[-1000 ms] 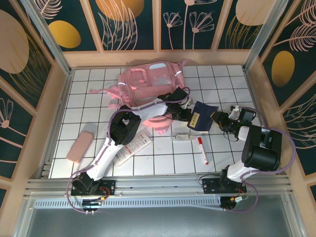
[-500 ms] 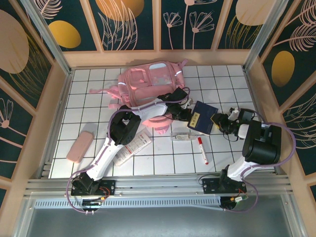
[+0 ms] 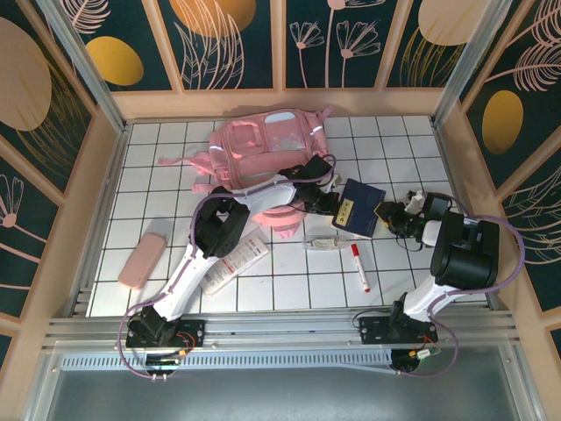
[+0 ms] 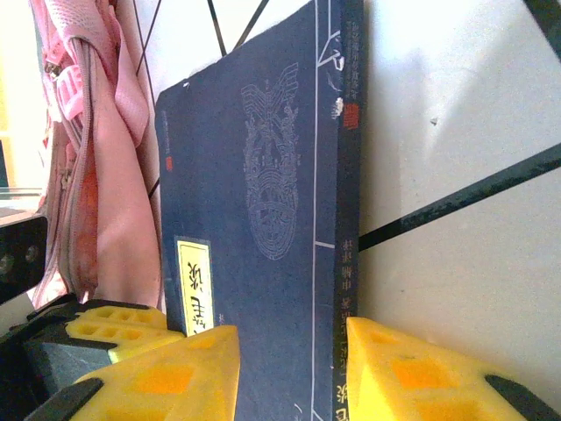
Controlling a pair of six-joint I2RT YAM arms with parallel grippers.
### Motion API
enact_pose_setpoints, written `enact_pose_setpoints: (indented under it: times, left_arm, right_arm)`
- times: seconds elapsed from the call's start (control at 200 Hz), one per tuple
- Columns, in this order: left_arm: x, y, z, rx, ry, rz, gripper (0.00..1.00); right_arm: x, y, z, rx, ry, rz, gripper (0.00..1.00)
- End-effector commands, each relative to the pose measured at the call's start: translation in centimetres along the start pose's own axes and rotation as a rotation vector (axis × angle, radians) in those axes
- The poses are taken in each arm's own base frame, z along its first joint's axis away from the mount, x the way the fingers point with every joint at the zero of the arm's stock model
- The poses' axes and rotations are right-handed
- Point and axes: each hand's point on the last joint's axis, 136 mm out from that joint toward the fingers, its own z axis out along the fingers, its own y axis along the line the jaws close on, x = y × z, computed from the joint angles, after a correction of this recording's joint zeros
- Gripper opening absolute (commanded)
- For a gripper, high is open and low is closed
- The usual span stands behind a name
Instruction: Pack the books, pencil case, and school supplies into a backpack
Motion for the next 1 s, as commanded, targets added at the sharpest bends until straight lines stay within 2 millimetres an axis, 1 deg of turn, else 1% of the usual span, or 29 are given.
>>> enact_pose_setpoints:
  times: [0.0,0.115,0.18,0.325,0.42,0.485,0.54,0.621,0.681,0.791,0.891,0.996]
  left_arm:
    - [1.2,-2.9,1.9,0.094,0.007,0.052,0.00]
    - [1.2,-2.9,1.9,0.093,0.006,0.054,0.00]
    - [1.2,-2.9,1.9,0.093,0.005,0.054,0.00]
    - [1.2,-2.9,1.8,0.098,0.003,0.052,0.00]
    - [1.2,-3.1,1.8,0.103,-0.002,0.052,0.00]
    - [1.2,-3.2,1.8,0.111,-0.002,0.050,0.00]
    - [1.2,-3.2,1.9,0.113,-0.003,0.050,0.00]
    - [1.2,-3.2,1.9,0.114,-0.003,0.047,0.00]
    - [1.2,-3.1,2.0,0.113,-0.003,0.045,0.00]
    - [1.2,-2.9,2.0,0.106,-0.005,0.040,0.00]
    - [1.1,-2.6,1.9,0.083,-0.015,0.035,0.00]
    - [1.0,-1.6,1.8,0.027,-0.030,0.012,0.00]
  right_arm:
    - [6.7,4.9,0.4,-0.244,0.279,0.041,0.33]
    - [6.8,5.2,0.3,-0.267,0.275,0.048,0.29]
    - [6.9,4.7,0.4,-0.247,0.280,0.063,0.26]
    - [7.4,3.8,0.9,-0.220,0.304,0.105,0.26]
    - [7.8,2.7,1.3,-0.157,0.317,0.128,0.27]
    - [8.0,2.5,1.5,-0.139,0.326,0.141,0.28]
    - [8.0,3.0,1.5,-0.164,0.327,0.148,0.28]
    - [8.0,4.3,1.2,-0.236,0.328,0.146,0.29]
    - [7.9,5.6,0.9,-0.291,0.333,0.120,0.29]
    - [7.9,7.0,0.6,-0.333,0.341,0.062,0.29]
    - [7.4,7.1,0.5,-0.324,0.318,0.048,0.28]
    - [6.7,5.3,0.8,-0.233,0.273,0.099,0.28]
